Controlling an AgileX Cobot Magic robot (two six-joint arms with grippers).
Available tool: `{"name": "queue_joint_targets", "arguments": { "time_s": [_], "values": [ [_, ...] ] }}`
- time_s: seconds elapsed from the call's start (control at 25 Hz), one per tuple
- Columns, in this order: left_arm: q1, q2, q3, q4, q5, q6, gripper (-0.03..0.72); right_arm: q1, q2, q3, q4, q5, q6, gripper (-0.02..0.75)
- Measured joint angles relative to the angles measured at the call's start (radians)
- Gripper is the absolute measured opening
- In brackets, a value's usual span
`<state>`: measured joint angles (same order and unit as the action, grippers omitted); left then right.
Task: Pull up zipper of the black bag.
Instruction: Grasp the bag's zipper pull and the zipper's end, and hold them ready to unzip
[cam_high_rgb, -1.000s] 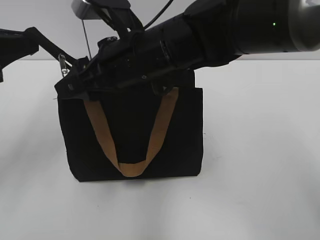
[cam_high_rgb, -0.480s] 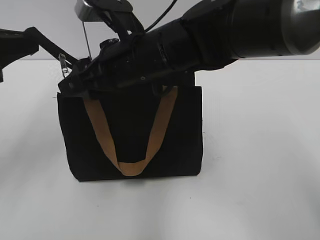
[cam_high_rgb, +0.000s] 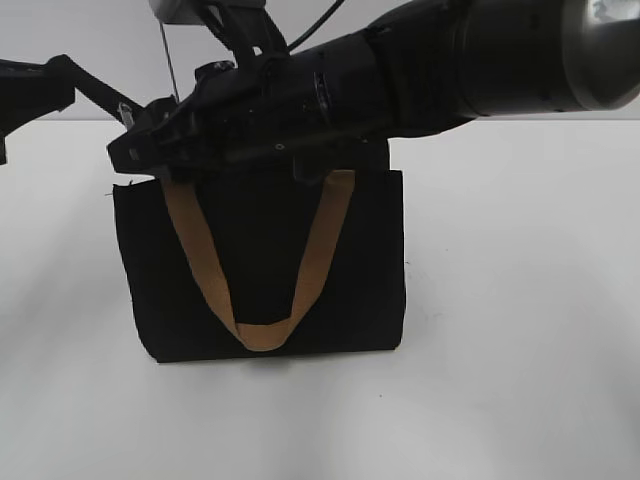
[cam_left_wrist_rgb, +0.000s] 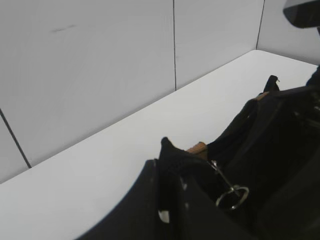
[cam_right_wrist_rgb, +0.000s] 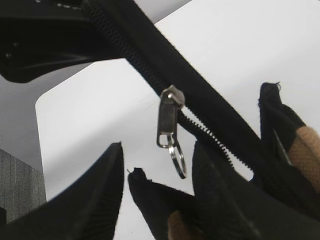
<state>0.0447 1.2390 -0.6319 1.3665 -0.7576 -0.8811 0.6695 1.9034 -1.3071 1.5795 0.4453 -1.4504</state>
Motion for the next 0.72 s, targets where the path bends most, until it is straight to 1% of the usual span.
{"name": "queue_joint_targets", "arguments": {
  "time_s": [0.36, 0.72],
  "values": [
    [0.000, 0.000, 0.000, 0.000, 0.005, 0.000, 0.022, 0.000, 0.000, 0.000, 0.002, -0.025, -0.026, 0.251],
    [0.000, 0.000, 0.000, 0.000, 0.005, 0.000, 0.022, 0.000, 0.000, 0.000, 0.002, -0.027, -0.030, 0.222]
  ]
}}
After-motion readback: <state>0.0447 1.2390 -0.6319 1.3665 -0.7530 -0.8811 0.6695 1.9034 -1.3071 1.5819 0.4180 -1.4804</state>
